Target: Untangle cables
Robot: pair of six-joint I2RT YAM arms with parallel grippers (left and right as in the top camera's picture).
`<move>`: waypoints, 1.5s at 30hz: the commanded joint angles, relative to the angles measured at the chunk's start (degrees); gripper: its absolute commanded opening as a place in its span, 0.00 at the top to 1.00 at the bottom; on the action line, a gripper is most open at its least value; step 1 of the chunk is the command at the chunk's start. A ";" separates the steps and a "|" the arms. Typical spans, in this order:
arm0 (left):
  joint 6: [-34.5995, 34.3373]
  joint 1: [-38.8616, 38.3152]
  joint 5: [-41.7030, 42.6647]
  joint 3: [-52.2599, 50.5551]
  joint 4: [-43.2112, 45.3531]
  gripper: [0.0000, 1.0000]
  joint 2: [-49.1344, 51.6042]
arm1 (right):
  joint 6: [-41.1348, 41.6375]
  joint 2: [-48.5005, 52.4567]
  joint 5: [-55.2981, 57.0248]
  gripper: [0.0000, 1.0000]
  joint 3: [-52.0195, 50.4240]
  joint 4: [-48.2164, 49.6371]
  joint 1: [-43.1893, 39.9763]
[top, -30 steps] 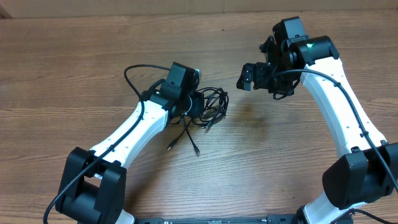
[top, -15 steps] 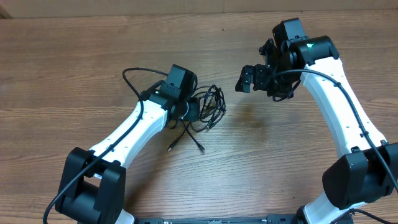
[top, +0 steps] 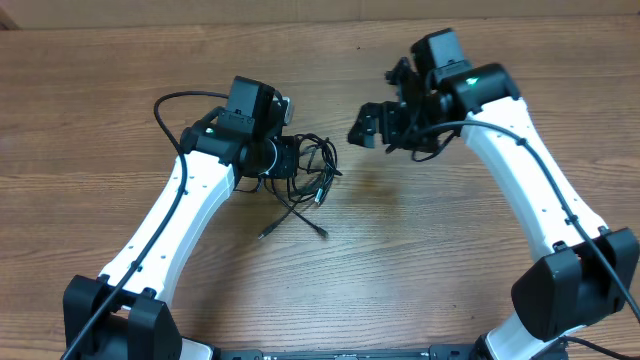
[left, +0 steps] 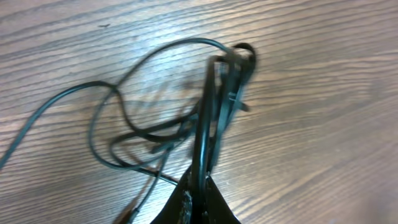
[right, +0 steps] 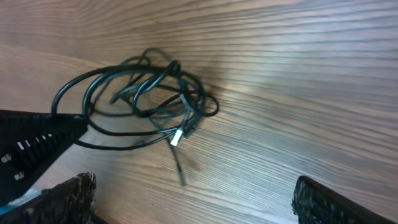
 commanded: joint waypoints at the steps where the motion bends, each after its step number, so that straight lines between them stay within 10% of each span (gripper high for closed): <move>1: 1.57 0.33 3.02 0.98 -0.50 0.96 -0.79 | 4.15 0.09 -0.48 0.00 -4.11 3.32 1.90; 10: 1.57 0.33 3.08 0.98 -0.85 0.96 -0.79 | 8.83 0.09 -0.55 0.00 -20.13 27.56 2.40; 16: 1.60 0.33 2.97 0.98 -0.85 0.96 -0.79 | -7.06 0.09 -1.81 0.18 -27.93 42.34 2.89; 26: 1.53 0.33 3.17 0.98 -0.79 0.96 -0.79 | -14.58 0.24 -1.73 0.19 -32.76 54.84 5.84; 38: 1.55 0.33 3.17 0.98 -1.31 0.96 -0.79 | -14.64 4.61 16.00 0.60 -33.07 68.63 11.45; 45: 1.55 0.33 3.15 0.98 -1.33 0.96 -0.79 | -12.09 4.59 11.28 0.37 -33.03 66.20 11.45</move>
